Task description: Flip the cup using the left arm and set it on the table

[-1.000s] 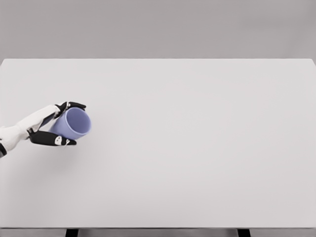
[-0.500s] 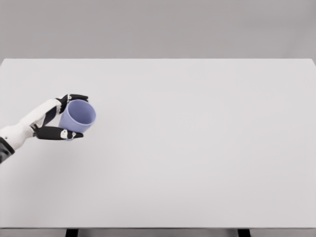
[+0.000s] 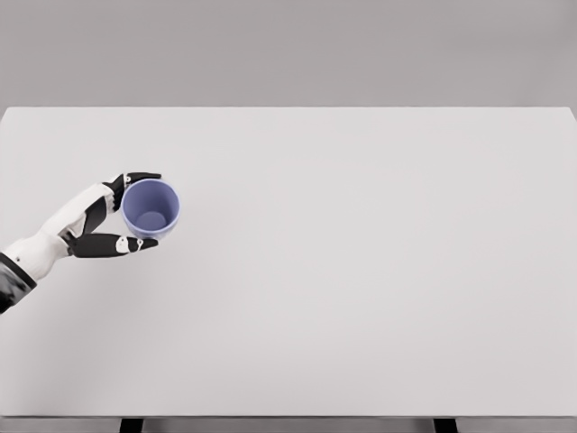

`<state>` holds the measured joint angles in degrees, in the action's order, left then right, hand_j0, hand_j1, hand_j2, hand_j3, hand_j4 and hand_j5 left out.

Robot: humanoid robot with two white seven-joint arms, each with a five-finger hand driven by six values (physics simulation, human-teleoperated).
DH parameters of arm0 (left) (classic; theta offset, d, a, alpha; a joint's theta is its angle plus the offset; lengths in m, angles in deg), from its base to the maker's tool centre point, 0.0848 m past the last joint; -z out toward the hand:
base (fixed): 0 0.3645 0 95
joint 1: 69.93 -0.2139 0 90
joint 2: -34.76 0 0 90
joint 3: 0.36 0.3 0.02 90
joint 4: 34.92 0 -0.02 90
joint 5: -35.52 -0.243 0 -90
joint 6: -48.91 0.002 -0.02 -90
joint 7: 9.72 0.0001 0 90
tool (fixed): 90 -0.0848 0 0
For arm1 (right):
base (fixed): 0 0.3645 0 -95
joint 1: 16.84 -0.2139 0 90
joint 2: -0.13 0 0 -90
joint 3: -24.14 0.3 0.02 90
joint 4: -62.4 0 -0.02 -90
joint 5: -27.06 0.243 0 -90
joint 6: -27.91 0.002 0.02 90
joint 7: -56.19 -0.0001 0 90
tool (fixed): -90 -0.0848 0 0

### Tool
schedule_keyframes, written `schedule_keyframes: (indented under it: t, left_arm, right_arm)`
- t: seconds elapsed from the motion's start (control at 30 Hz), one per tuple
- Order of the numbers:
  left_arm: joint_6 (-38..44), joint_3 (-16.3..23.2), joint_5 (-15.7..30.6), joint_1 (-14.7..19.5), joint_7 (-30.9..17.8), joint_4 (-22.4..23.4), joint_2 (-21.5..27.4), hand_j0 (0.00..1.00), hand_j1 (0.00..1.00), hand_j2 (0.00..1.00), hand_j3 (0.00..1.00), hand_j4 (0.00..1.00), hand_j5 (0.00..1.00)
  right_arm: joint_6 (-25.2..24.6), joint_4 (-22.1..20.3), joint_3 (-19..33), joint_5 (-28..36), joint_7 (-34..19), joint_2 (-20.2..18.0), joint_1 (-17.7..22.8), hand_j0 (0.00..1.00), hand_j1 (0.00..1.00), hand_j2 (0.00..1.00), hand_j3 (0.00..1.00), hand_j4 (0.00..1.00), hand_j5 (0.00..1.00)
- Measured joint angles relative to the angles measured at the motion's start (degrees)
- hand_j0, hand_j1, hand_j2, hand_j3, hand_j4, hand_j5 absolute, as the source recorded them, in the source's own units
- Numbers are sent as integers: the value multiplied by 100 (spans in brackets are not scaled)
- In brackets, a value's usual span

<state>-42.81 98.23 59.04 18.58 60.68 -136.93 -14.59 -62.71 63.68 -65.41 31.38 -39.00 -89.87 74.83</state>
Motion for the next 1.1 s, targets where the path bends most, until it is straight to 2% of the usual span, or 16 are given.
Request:
schedule_keyframes:
  t: [0.1,0.13,0.17,1.1]
  left_arm:
    - [2,-10,1,0,0,0,-12,94,94,94,94,94,94]
    - [3,-11,0,0,0,3,-14,100,100,100,100,100,100]
    - [4,-12,-2,-9,0,4,-15,100,100,100,100,100,100]
    - [-4,-32,-101,70,3,-18,51,100,100,100,100,100,100]
  right_arm:
    - [0,0,0,0,-1,0,0,100,100,100,100,100,100]
    - [0,1,0,0,0,0,0,100,100,100,100,100,100]
    - [0,1,0,0,-1,0,0,100,100,100,100,100,100]
    - [-1,2,0,0,0,0,0,100,100,100,100,100,100]
